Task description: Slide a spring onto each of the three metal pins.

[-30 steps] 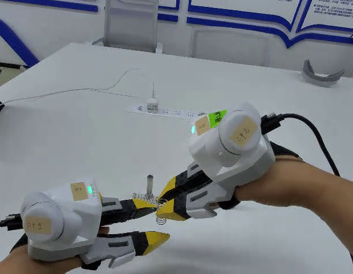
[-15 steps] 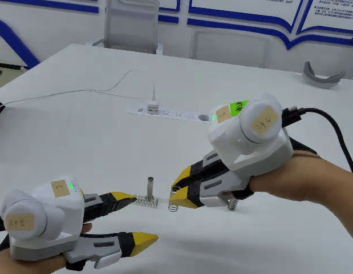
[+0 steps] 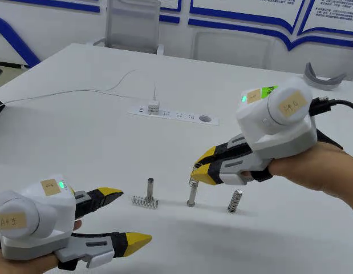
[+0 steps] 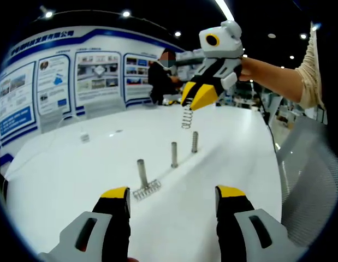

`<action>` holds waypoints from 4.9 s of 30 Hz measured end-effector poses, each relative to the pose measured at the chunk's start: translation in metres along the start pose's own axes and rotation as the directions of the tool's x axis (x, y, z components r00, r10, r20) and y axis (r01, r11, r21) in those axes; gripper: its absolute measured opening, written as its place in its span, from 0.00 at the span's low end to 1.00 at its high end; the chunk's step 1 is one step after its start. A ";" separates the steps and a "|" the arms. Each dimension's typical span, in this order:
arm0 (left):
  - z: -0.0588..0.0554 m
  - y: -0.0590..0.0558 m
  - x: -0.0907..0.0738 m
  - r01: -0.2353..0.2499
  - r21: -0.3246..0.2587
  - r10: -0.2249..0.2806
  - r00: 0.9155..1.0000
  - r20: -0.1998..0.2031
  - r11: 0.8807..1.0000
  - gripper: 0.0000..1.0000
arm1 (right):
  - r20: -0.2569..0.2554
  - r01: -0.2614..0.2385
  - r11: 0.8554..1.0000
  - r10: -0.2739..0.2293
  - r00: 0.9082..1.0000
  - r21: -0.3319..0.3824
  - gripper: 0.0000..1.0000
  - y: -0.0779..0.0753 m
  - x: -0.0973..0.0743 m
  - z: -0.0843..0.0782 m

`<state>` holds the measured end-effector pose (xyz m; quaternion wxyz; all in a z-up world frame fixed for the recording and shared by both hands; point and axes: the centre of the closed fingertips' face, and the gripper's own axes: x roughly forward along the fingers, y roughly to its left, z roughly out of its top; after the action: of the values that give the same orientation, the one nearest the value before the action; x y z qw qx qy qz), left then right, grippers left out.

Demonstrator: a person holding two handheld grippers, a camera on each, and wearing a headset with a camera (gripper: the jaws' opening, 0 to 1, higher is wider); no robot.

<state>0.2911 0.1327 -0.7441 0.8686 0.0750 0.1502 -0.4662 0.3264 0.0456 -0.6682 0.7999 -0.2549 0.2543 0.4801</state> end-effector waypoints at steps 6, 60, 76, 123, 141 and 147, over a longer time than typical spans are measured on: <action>0.000 0.003 0.000 -0.006 -0.001 0.006 1.000 0.001 1.000 0.67 | -0.003 0.059 0.997 -0.059 0.998 0.046 0.12 -0.013 0.007 -0.006; -0.001 0.003 0.003 -0.003 -0.015 0.003 1.000 0.002 1.000 0.70 | -0.078 0.071 0.981 -0.058 0.995 0.181 0.12 -0.018 0.065 -0.066; -0.001 0.003 0.003 -0.004 -0.017 0.004 1.000 0.003 1.000 0.70 | -0.101 0.070 0.978 -0.051 0.994 0.196 0.15 -0.016 0.068 -0.079; -0.006 0.007 0.004 0.004 -0.014 -0.004 1.000 -0.011 1.000 0.69 | -0.145 -0.103 0.995 0.104 0.984 0.014 0.16 0.034 0.134 -0.042; -0.006 0.010 0.002 -0.007 -0.014 0.006 1.000 -0.013 1.000 0.68 | -0.188 -0.142 0.989 0.148 0.971 0.043 0.12 0.039 0.138 -0.053; -0.006 0.009 0.003 -0.004 -0.007 0.004 1.000 -0.018 1.000 0.68 | -0.197 -0.152 0.988 0.154 0.968 0.025 0.12 0.044 0.130 -0.053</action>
<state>0.2984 0.1371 -0.7511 0.8684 0.0767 0.1595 -0.4632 0.3313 0.1120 -0.7993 0.7325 -0.2772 0.3540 0.5111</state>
